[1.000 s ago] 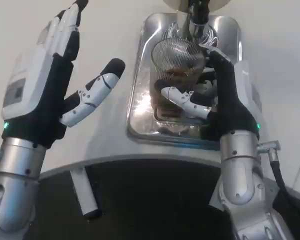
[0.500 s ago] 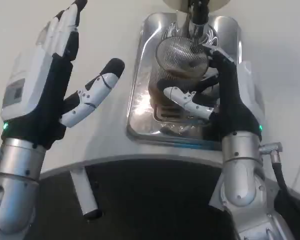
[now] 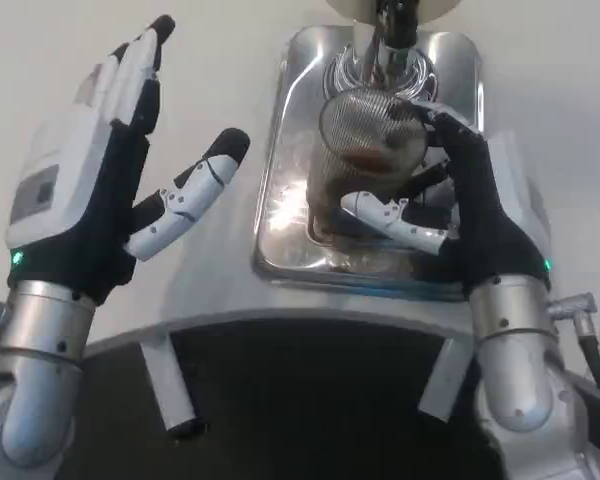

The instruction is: Grasp the cup under the faucet to collect the drink, then remove the cup.

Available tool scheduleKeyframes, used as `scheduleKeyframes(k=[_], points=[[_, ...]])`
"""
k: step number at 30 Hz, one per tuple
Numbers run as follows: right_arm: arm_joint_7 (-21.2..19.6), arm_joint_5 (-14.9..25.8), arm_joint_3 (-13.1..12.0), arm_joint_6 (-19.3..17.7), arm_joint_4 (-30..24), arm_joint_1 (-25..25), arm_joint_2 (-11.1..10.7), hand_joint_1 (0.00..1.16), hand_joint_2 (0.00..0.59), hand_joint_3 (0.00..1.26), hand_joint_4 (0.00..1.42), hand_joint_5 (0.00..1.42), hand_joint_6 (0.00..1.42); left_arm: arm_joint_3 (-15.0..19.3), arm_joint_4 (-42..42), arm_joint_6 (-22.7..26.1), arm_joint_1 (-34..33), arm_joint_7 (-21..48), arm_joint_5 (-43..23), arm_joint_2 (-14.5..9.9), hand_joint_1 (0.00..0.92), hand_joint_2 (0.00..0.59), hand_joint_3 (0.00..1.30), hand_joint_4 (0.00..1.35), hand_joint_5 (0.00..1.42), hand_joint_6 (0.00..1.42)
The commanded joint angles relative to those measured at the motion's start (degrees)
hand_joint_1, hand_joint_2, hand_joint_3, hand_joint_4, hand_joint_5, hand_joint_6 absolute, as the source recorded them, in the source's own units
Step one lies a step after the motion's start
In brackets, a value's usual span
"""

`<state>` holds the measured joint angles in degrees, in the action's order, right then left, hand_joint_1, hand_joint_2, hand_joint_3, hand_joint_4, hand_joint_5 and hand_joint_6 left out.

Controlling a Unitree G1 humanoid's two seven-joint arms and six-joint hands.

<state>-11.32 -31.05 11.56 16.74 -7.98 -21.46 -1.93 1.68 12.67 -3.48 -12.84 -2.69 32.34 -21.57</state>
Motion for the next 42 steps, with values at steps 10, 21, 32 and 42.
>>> scheduleKeyframes(k=[10,21,32,42], points=[[2.6,-1.2,0.5,2.4,-7.5,2.7,-0.1,1.16,0.304,0.71,0.73,0.78,1.04,-0.7,-2.1,1.9,3.2,2.6,2.8,-4.3,0.000,0.238,0.00,0.00,0.00,0.00],[3.2,-2.4,2.0,3.6,-12.3,5.0,0.6,1.16,0.291,0.71,0.73,0.78,1.05,-0.9,-2.2,1.0,4.6,2.2,3.0,-5.8,0.000,0.231,0.00,0.00,0.00,0.00],[4.4,-2.1,1.7,2.8,-14.0,6.5,0.0,1.16,0.291,0.72,0.73,0.79,1.06,-2.3,-2.6,1.1,4.6,2.2,3.6,-5.8,0.000,0.231,0.00,0.00,0.00,0.00],[7.6,-2.0,1.3,3.0,-18.1,8.6,-1.0,1.16,0.289,0.72,0.74,0.80,1.06,-4.0,-3.0,0.6,4.5,3.0,5.4,-6.7,0.000,0.228,0.00,0.00,0.00,0.00]])
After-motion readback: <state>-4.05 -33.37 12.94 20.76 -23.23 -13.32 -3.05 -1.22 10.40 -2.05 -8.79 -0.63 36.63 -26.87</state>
